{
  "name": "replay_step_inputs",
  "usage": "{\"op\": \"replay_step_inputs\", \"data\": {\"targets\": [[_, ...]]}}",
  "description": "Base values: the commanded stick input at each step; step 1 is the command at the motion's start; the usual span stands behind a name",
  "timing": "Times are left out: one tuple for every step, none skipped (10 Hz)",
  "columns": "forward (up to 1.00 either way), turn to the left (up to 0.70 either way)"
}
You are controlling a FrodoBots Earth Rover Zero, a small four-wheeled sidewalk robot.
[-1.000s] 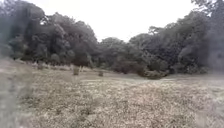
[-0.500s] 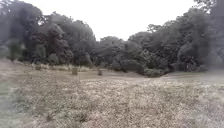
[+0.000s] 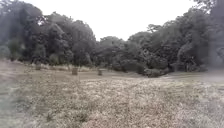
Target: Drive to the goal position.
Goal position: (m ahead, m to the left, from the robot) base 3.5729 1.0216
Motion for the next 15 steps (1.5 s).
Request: {"op": "replay_step_inputs", "data": {"targets": [[0.45, 0.0], [0.45, 0.0], [0.45, 0.0], [0.0, 0.0], [0.0, 0.0], [0.0, 0.0], [0.0, 0.0], [0.0, 0.0], [0.0, 0.0], [0.0, 0.0], [0.0, 0.0], [0.0, 0.0], [0.1, 0.0], [0.28, 0.0], [0.45, 0.0]]}}
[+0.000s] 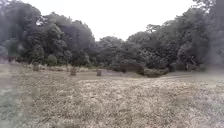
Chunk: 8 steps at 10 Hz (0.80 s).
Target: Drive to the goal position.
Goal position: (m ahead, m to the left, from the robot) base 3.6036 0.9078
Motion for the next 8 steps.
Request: {"op": "replay_step_inputs", "data": {"targets": [[0.45, 0.0], [0.45, 0.0], [0.45, 0.0], [0.45, 0.0], [0.45, 0.0], [0.45, 0.0], [0.45, 0.0], [0.0, 0.0]]}}
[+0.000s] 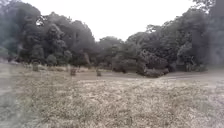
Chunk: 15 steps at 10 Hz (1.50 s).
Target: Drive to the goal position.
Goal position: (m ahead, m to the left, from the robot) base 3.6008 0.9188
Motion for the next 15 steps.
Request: {"op": "replay_step_inputs", "data": {"targets": [[0.0, 0.0], [0.0, 0.0], [0.0, 0.0], [0.0, 0.0], [0.0, 0.0], [0.0, 0.0], [0.0, 0.0], [0.0, 0.0], [0.45, 0.0], [0.45, 0.0], [0.45, 0.0], [0.45, 0.0], [0.45, 0.0], [0.45, 0.0], [0.45, 0.0]]}}
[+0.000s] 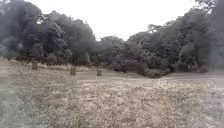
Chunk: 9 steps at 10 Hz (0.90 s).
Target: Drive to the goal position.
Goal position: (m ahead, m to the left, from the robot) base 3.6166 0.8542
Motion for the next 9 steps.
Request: {"op": "replay_step_inputs", "data": {"targets": [[0.45, 0.0], [0.0, 0.0], [0.0, 0.0], [0.0, 0.0], [0.0, 0.0], [0.0, 0.0], [0.0, 0.0], [0.0, 0.0], [0.0, 0.0]]}}
